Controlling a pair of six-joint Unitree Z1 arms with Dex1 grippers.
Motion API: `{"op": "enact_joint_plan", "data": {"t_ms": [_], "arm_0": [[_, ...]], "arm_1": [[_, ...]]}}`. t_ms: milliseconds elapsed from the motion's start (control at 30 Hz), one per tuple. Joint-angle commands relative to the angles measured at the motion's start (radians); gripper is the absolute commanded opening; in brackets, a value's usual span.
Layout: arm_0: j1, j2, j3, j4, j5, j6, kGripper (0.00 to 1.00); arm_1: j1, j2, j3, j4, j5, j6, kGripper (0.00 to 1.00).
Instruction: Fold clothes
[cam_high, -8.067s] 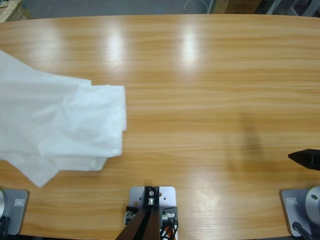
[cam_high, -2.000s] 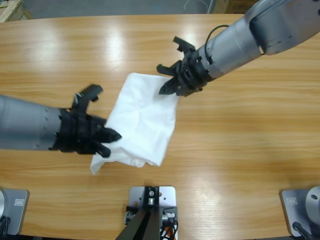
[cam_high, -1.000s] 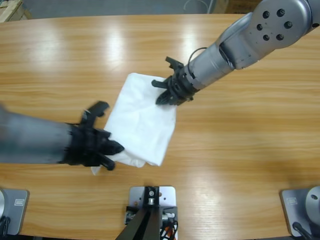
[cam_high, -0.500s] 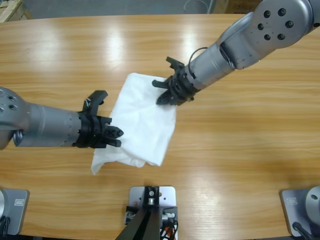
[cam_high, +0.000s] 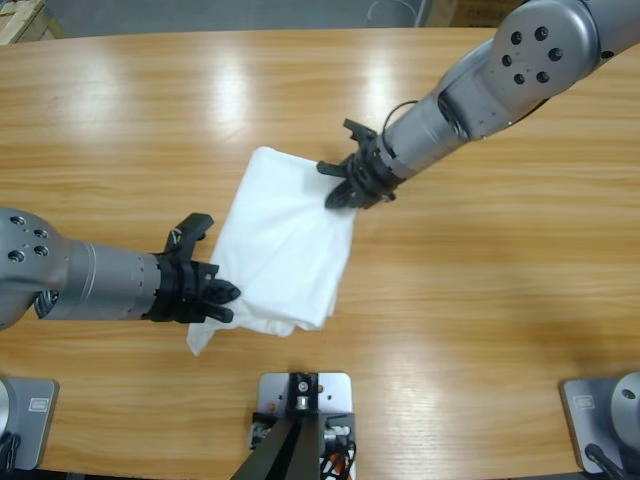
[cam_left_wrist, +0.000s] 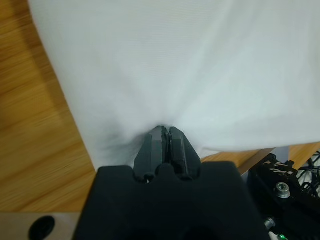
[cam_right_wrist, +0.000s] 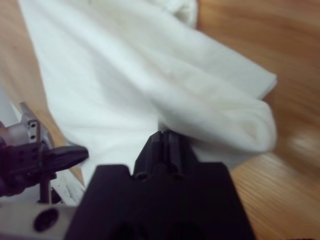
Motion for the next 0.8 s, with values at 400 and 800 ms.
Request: {"op": "enact_joint_plan", "data": {"t_ms": [400, 800], "arm_0": [[-0.022, 0.064, 0.088, -0.065, -0.027, -0.026, 0.0], [0.133, -0.103, -0.141, 0.033, -0.008, 0.06, 0.0]], "arm_1": [[-0.141, -0.115, -0.057, 0.066, -0.091, -0.071, 0.0], [0.106, -0.419, 0.169, -0.01, 0.018, 0.074, 0.0]]}}
